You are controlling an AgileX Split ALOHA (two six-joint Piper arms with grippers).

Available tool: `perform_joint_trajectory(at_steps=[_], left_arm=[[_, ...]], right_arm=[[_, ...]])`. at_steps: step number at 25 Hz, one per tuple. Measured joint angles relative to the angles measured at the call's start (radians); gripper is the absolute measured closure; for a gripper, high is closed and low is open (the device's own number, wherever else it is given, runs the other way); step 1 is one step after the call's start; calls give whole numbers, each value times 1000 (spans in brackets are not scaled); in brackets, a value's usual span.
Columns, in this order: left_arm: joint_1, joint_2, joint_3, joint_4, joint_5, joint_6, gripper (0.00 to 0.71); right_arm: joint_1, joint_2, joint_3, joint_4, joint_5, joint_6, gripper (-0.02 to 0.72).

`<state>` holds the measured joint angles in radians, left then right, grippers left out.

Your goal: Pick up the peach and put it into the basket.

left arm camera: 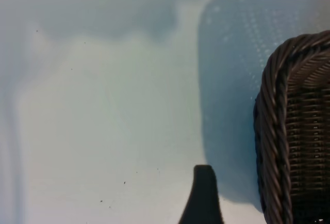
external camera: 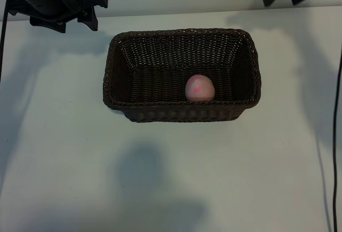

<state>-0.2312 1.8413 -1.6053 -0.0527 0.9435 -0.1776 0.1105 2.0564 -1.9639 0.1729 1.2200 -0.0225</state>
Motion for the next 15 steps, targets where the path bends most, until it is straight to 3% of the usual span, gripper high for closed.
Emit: perform_joint_trajectory(at_steps=[5, 15], left_arm=[[0, 0, 0, 0, 0, 0, 112], [0, 0, 0, 0, 0, 0, 112]], right_arm=[[0, -41, 103, -49, 0, -7, 143], [0, -62, 148, -53, 1, -11, 143]])
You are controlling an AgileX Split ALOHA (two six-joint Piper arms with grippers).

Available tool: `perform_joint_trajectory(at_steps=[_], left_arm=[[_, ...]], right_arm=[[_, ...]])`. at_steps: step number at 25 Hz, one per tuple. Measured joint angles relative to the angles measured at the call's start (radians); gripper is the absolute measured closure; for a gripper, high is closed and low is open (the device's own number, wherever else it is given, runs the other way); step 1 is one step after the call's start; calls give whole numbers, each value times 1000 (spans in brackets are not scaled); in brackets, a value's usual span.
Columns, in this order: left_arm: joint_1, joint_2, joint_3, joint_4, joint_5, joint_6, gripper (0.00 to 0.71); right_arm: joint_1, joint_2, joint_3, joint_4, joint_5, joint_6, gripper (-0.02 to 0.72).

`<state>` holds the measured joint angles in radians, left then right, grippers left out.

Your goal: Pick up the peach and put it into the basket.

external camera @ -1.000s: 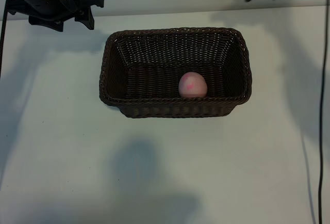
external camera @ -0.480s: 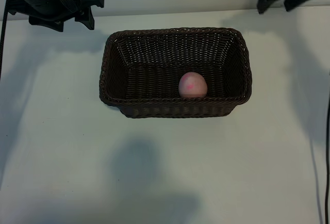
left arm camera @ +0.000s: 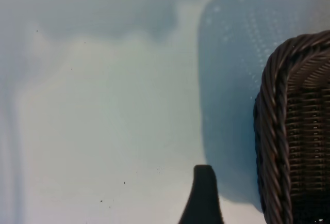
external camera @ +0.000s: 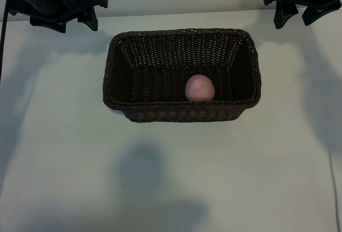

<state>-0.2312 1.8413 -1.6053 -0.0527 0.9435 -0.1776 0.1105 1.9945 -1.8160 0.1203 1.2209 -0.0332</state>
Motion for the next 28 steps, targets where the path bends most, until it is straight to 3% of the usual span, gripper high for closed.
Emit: perform_joint_trajectory(at_steps=[18, 28], left_arm=[[0, 0, 0, 0, 0, -1, 112], [0, 0, 0, 0, 0, -1, 112]], right_arm=[[0, 0, 0, 2, 0, -1, 143], [0, 0, 0, 36, 0, -1, 143]])
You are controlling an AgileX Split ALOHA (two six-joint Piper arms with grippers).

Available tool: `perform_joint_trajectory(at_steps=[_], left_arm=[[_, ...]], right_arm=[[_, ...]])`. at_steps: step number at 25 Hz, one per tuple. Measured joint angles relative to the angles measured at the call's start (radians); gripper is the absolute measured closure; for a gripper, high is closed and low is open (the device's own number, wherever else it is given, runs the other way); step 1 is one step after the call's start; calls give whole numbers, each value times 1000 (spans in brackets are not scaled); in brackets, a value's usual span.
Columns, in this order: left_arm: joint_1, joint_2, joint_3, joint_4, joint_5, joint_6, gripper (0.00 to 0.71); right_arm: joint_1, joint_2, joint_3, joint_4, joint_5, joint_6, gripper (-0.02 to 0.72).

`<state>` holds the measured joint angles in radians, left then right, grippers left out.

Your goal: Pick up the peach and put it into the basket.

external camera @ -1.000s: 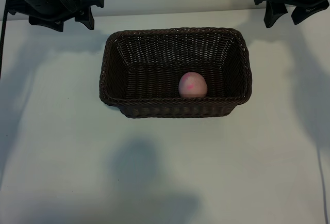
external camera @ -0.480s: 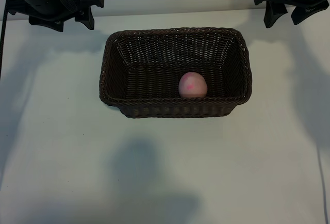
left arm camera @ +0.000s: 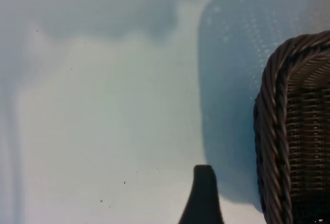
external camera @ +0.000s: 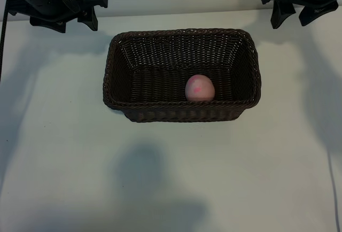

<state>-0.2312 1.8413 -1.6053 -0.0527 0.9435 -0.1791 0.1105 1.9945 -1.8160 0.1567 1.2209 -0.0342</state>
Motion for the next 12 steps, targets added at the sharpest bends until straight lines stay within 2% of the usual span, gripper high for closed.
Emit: perform_joint_trajectory(at_steps=[12], left_arm=[[0, 0, 0, 0, 0, 2, 113]], right_arm=[[0, 0, 0, 18, 0, 1, 143]])
